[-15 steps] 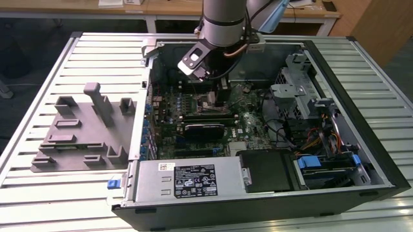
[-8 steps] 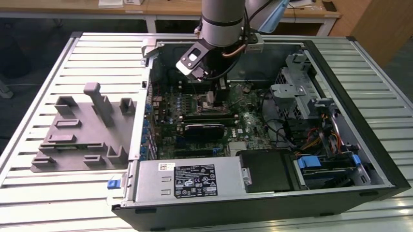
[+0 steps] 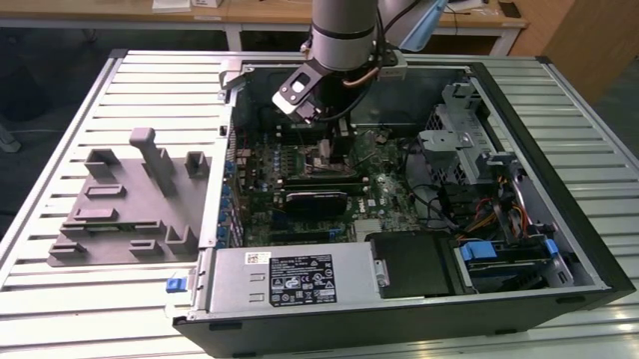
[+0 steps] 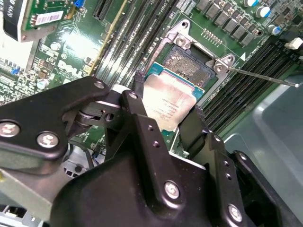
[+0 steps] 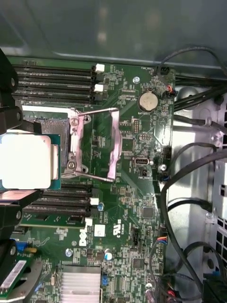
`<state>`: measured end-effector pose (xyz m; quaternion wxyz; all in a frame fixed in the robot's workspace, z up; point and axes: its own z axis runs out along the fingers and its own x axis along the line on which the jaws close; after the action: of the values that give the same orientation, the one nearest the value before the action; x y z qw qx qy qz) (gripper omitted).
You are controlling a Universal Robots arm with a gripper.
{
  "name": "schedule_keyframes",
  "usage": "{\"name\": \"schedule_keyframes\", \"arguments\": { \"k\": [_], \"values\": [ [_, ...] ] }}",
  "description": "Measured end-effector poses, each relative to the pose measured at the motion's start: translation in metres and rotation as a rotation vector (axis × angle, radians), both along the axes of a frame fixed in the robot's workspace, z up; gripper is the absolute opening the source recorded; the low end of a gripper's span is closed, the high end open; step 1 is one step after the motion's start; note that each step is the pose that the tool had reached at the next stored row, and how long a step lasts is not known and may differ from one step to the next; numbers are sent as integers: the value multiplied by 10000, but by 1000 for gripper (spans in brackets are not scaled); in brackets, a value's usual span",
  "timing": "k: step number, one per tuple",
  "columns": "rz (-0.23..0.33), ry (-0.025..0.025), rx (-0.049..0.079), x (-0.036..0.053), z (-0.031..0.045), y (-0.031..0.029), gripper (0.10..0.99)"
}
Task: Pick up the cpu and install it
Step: 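Place the cpu into insertion slot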
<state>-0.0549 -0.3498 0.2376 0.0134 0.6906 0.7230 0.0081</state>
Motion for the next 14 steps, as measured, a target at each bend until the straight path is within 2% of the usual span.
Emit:
{"name": "schedule_keyframes", "arguments": {
  "k": [4,9,13,14],
  "values": [
    [-4,-1,1,0,-43,6,541],
    [-11,-2,3,1,-54,7,541],
    [-20,-1,1,0,-104,7,541],
    [-43,-2,3,1,-257,7,541]
  ]
}}
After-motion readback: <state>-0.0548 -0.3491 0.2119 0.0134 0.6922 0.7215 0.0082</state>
